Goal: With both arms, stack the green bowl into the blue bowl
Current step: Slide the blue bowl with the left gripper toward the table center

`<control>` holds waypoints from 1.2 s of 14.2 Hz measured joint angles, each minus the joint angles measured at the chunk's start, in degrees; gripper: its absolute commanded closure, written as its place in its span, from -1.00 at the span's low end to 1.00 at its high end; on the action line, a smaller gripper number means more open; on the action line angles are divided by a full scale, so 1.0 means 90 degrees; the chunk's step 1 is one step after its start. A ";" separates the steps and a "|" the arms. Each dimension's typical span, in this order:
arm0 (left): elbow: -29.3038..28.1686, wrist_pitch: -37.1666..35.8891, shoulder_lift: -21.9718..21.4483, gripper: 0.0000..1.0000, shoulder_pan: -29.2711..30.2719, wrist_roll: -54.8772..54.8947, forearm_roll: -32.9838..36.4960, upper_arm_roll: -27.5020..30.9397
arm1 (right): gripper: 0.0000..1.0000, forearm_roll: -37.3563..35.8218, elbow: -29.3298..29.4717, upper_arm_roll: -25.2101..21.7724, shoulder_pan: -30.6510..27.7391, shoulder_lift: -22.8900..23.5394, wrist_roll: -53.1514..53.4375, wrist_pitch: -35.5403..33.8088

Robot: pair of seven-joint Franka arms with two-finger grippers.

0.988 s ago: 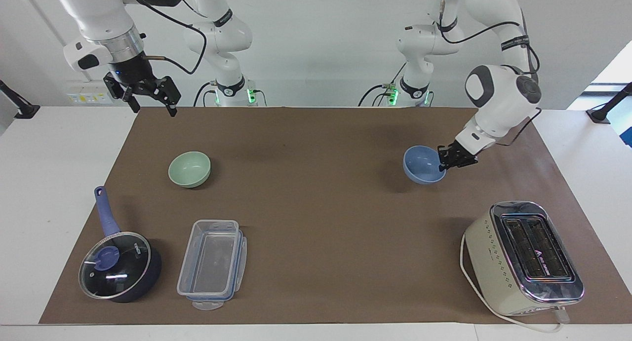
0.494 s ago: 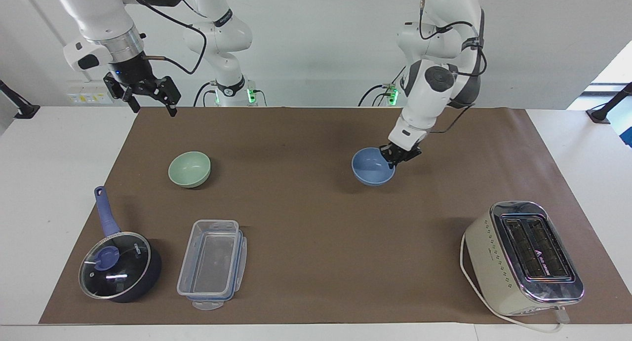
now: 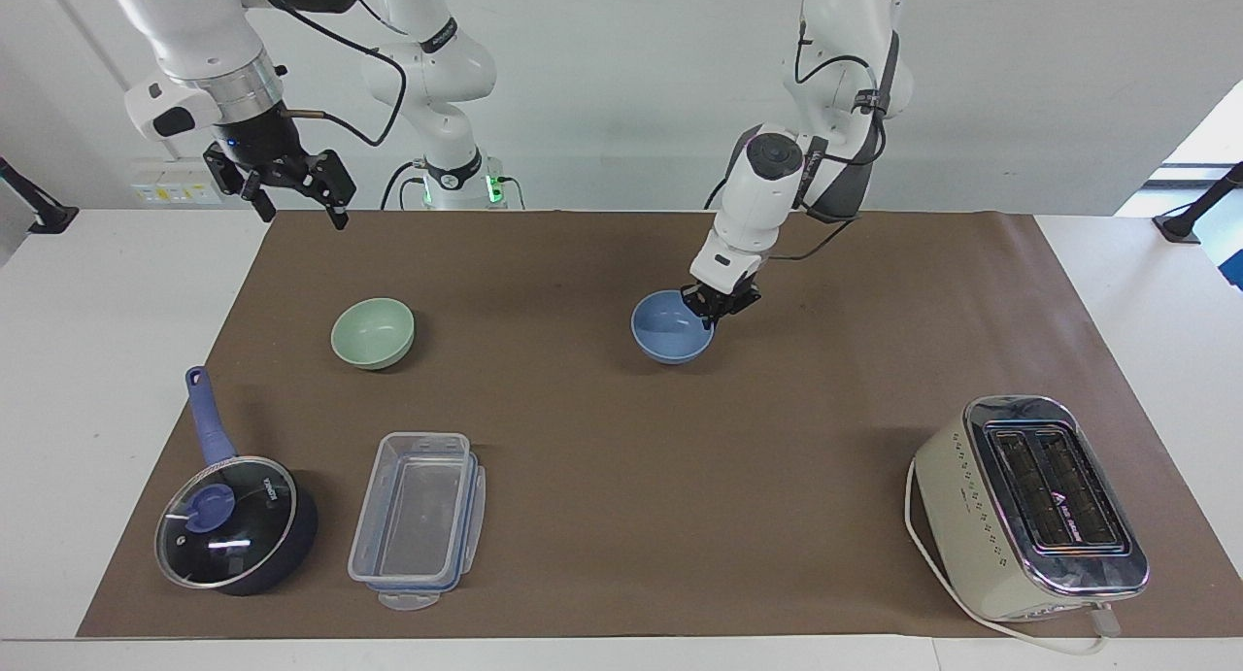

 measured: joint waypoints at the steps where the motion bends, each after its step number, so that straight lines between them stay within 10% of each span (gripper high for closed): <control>1: 0.0004 0.0027 0.0040 1.00 0.0000 0.0000 0.0000 0.0006 | -1.00 0.0000 0.0000 0.0000 0.0000 0.0000 0.0000 0.0000; 7: 0.0004 0.0138 0.0198 0.93 -0.0002 0.0001 0.0003 0.0015 | -1.00 0.0000 0.0000 0.0000 0.0000 0.0000 0.0000 0.0000; 9: 0.0004 0.0137 0.0199 0.32 -0.0002 0.0004 0.0003 0.0015 | -1.00 0.0000 0.0000 0.0000 0.0000 0.0000 0.0000 0.0000; 12: 0.0004 0.0135 0.0199 0.13 -0.0001 0.0008 0.0004 0.0034 | -1.00 0.0000 0.0000 0.0000 0.0000 0.0000 0.0000 0.0000; 17: 0.0053 0.0136 0.0188 -0.89 0.0005 0.0112 0.0029 0.0104 | -1.00 0.0000 0.0000 0.0000 0.0000 0.0000 0.0000 0.0000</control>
